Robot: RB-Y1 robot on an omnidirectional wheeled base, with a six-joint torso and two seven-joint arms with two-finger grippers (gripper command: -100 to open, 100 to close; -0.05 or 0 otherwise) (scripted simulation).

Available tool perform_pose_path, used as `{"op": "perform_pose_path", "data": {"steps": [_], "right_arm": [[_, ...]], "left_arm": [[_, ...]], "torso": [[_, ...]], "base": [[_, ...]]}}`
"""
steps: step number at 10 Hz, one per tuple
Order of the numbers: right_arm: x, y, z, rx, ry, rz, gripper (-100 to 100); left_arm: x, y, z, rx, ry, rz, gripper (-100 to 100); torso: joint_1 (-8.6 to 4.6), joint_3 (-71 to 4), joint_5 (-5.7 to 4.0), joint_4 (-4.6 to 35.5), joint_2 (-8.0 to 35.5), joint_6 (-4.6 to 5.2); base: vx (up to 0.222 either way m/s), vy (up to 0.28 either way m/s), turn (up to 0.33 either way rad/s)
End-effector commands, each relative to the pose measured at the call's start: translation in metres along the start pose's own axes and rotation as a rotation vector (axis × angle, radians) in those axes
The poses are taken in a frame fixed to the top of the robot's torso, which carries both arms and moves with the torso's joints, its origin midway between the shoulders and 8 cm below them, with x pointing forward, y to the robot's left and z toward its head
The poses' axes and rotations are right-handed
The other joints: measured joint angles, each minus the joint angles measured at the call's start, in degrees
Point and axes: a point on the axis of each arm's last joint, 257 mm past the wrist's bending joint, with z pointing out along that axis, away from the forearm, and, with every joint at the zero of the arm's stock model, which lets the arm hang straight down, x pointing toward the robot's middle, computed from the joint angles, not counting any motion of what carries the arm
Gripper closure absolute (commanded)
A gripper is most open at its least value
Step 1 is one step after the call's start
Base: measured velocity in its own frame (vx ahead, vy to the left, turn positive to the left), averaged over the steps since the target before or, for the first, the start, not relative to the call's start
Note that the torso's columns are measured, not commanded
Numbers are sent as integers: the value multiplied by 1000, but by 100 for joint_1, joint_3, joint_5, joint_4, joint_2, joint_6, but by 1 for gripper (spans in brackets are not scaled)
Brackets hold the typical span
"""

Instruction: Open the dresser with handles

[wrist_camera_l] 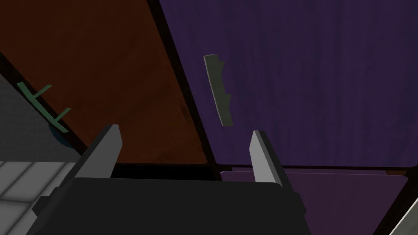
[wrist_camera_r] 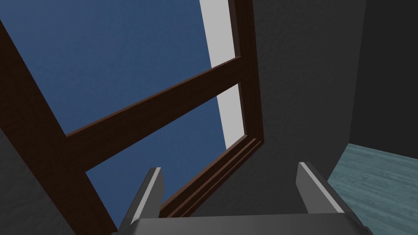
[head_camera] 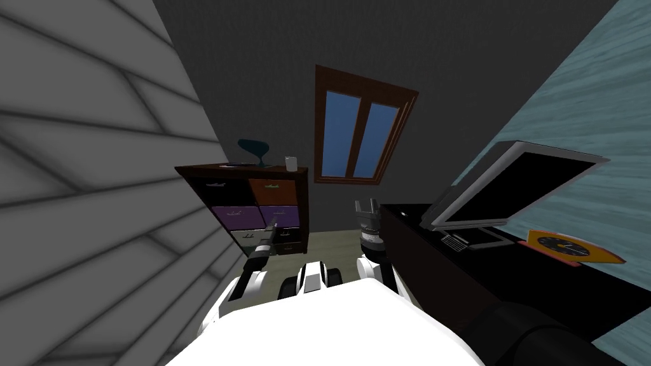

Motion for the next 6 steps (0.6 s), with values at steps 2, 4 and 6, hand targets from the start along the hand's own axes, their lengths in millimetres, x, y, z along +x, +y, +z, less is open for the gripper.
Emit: {"op": "perform_pose_path", "data": {"steps": [2, 4, 6], "right_arm": [[0, 0, 0, 0, 0, 0, 0], [0, 0, 0, 0, 0, 0, 0], [0, 0, 0, 0, 0, 0, 0]], "left_arm": [[2, 2, 6, -13, -4, -14, -100], [-2, -4, 16, -16, -7, -15, -100], [2, 2, 7, -16, -5, -16, 100]], "torso": [[-6, 36, -1, 16, 55, 1], [-2, 67, -1, 31, 103, 1], [-1, 51, 0, 23, 82, 0]], "base": [[132, -12, -7], [69, -5, -10], [-4, -2, 7]]}}
